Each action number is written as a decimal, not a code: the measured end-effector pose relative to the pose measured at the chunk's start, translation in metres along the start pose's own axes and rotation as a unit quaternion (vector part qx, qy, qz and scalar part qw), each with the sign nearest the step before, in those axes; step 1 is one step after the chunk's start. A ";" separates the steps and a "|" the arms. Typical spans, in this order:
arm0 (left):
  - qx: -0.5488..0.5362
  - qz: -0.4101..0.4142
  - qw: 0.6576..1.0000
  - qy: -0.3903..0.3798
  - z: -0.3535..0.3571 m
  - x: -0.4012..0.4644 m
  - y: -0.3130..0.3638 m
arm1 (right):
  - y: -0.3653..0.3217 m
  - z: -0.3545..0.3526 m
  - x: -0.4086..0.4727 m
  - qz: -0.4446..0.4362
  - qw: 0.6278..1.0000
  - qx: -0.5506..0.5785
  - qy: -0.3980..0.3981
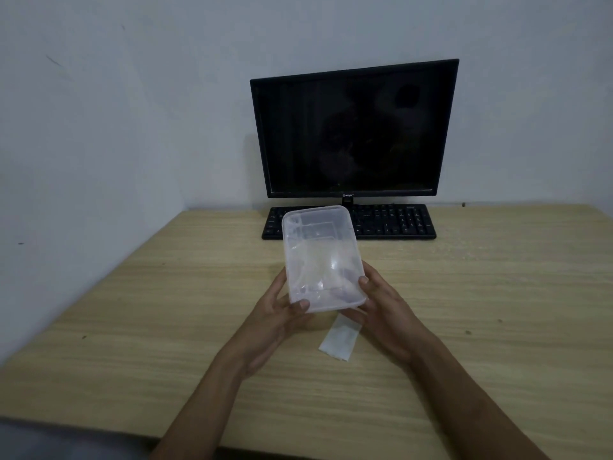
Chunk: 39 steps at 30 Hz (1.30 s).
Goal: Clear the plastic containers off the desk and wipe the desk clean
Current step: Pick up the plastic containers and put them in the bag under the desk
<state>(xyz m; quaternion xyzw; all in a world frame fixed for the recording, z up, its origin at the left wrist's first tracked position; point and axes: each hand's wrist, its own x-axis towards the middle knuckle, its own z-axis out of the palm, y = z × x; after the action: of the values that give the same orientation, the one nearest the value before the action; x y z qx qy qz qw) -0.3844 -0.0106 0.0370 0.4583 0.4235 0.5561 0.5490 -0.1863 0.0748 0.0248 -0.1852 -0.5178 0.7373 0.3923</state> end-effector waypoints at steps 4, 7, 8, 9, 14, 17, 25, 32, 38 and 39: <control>-0.013 -0.004 1.000 -0.004 -0.003 -0.001 0.002 | 0.000 0.000 -0.001 0.015 1.000 -0.001 -0.018; -0.013 -0.006 1.000 0.008 -0.004 -0.001 0.001 | -0.002 0.000 -0.003 0.031 0.999 -0.004 -0.033; -0.011 -0.005 1.000 0.008 -0.004 -0.002 0.001 | -0.002 0.001 -0.003 0.033 0.999 -0.005 -0.035; -0.009 -0.005 1.000 0.007 -0.004 -0.002 0.001 | -0.002 0.001 -0.003 0.033 0.999 -0.009 -0.036; -0.005 -0.006 1.000 -0.012 -0.005 -0.003 0.002 | -0.003 0.000 -0.003 0.026 0.999 -0.018 -0.031; -0.005 -0.011 1.000 -0.024 -0.007 -0.002 0.003 | -0.004 -0.001 -0.003 0.022 0.999 -0.018 -0.023; -0.038 0.007 0.999 0.010 -0.004 0.004 0.001 | -0.002 -0.001 -0.002 0.029 0.998 0.032 -0.045; -0.032 0.008 0.999 0.016 -0.006 0.006 -0.002 | 0.001 -0.003 -0.001 0.020 1.000 0.006 -0.021; 0.000 0.036 0.995 0.096 0.004 0.010 0.012 | 0.001 -0.006 -0.001 0.025 0.999 0.003 -0.040; -0.001 0.045 0.992 0.120 0.004 0.011 0.015 | 0.001 -0.004 -0.001 0.031 0.998 0.003 -0.046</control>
<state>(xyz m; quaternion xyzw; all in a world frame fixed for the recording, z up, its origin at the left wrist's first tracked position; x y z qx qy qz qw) -0.3834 -0.0004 0.0534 0.4067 0.4648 0.6315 0.4688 -0.1835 0.0760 0.0220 -0.1661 -0.5273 0.7582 0.3456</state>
